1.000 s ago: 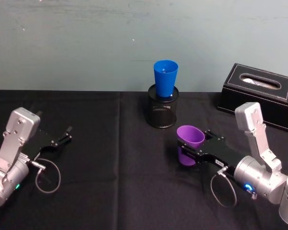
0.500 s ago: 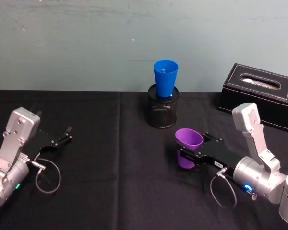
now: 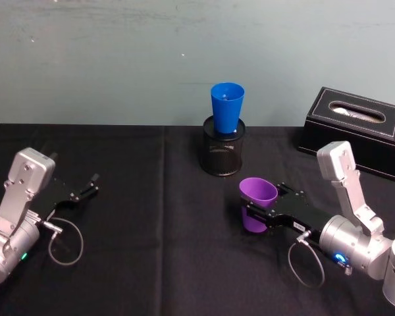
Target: Pick up one cup with a gripper and tap it against the other cup.
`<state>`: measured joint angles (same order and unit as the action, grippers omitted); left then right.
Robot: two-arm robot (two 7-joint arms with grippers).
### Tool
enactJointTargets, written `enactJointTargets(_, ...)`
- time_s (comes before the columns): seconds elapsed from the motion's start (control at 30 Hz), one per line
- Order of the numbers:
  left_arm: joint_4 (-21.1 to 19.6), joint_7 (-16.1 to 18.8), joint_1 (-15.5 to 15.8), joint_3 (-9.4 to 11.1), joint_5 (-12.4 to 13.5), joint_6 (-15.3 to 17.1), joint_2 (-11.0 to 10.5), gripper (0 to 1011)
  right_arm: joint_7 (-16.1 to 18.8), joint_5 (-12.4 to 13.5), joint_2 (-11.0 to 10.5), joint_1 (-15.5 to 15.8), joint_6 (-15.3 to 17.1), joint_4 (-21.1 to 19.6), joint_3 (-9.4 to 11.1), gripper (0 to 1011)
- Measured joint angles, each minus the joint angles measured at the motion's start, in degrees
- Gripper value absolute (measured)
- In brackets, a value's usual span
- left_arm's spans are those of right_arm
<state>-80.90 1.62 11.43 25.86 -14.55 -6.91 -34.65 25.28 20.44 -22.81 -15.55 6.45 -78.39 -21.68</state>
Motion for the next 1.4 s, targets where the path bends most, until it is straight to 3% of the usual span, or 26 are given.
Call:
enactJointTargets(0.63, 0.0, 0.0, 0.0, 0.0, 0.0, 0.0, 0.0, 1011, 0.0, 0.0, 0.1, 0.0, 0.0, 0.0, 0.1, 721)
enactJointTargets(0.77, 0.0, 0.0, 0.0, 0.0, 0.0, 0.0, 0.0, 1011, 0.0, -0.1, 0.1, 0.0, 0.0, 0.0, 0.1, 783)
enactJointTargets(1.03, 0.0, 0.0, 0.0, 0.0, 0.0, 0.0, 0.0, 1012, 0.0, -0.1, 0.1, 0.0, 0.0, 0.0, 0.1, 1003)
enactJointTargets(1.4, 0.0, 0.0, 0.0, 0.0, 0.0, 0.0, 0.0, 1011, -0.1, -0.1, 0.1, 0.0, -0.1, 0.0, 0.1, 1004)
